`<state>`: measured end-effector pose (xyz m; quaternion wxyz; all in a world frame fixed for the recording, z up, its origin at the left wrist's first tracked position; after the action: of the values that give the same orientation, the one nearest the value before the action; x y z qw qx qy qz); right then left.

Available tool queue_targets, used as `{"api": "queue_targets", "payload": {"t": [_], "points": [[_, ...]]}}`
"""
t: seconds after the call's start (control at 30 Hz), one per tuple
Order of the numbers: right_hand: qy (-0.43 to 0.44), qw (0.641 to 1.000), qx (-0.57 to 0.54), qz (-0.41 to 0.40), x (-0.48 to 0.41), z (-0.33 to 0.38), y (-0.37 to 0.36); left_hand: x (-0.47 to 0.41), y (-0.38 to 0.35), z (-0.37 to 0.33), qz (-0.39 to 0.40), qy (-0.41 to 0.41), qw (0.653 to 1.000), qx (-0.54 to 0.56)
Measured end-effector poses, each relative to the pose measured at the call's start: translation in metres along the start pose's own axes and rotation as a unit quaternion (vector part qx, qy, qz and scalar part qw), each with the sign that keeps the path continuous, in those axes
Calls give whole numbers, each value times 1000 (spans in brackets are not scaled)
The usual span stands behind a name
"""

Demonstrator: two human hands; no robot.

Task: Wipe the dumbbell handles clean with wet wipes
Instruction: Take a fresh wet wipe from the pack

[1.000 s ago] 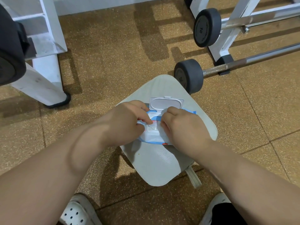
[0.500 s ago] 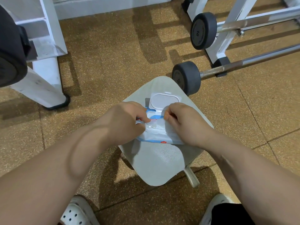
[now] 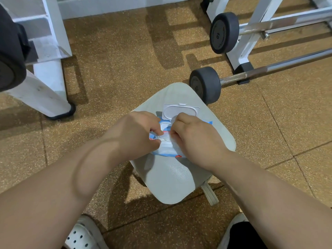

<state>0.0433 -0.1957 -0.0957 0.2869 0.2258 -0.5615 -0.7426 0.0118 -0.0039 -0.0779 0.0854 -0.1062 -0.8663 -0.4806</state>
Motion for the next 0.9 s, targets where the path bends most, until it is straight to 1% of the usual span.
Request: {"api": "queue_targets", "payload": {"t": [0.07,0.17,0.3,0.37,0.43,0.5,0.6,0.67,0.73,0.77,0.9], "points": [[-11,1000,-27,5,1,-3,0,-1,0,0,-4,10,1000,10],[-37,994,-98,3,0,-9,5,-3,2,-2,-17,22,999,17],[-90,972,-218,-21,0,-22,9,-5,3,-4,-23,28,999,1],[-110,964,-240,-15,0,-27,13,-7,2,-4,-18,26,999,-8],[-119,963,-242,-24,-1,-26,15,-8,1,-3,-11,24,1000,-14],[-108,968,-218,-51,0,-21,13,-9,1,-2,-7,22,1000,-15],[-50,990,-126,-47,-1,-9,7,-9,-1,0,-8,15,1000,-20],[-4,995,-76,-59,-3,-5,5,-9,-2,1,-5,11,1000,-25],[20,997,-46,-55,-5,-4,5,-9,-3,1,0,9,999,-34],[14,997,-52,-51,-5,-4,6,-9,-3,1,2,10,999,-40],[-71,987,-122,-71,-4,-19,12,-11,-2,-1,-2,20,998,-64]]}}
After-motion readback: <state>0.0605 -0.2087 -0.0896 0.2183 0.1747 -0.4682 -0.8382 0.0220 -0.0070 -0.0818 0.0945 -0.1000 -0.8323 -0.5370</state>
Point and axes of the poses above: each hand's wrist, its own x-axis away from the middle knuckle, its own y-axis out of the back of the hand, z = x × y, the point moved 1 cm from there along -x, towards the middle knuckle, and after that the axes turned 7 degrees about -z, right-handed, at the moved point
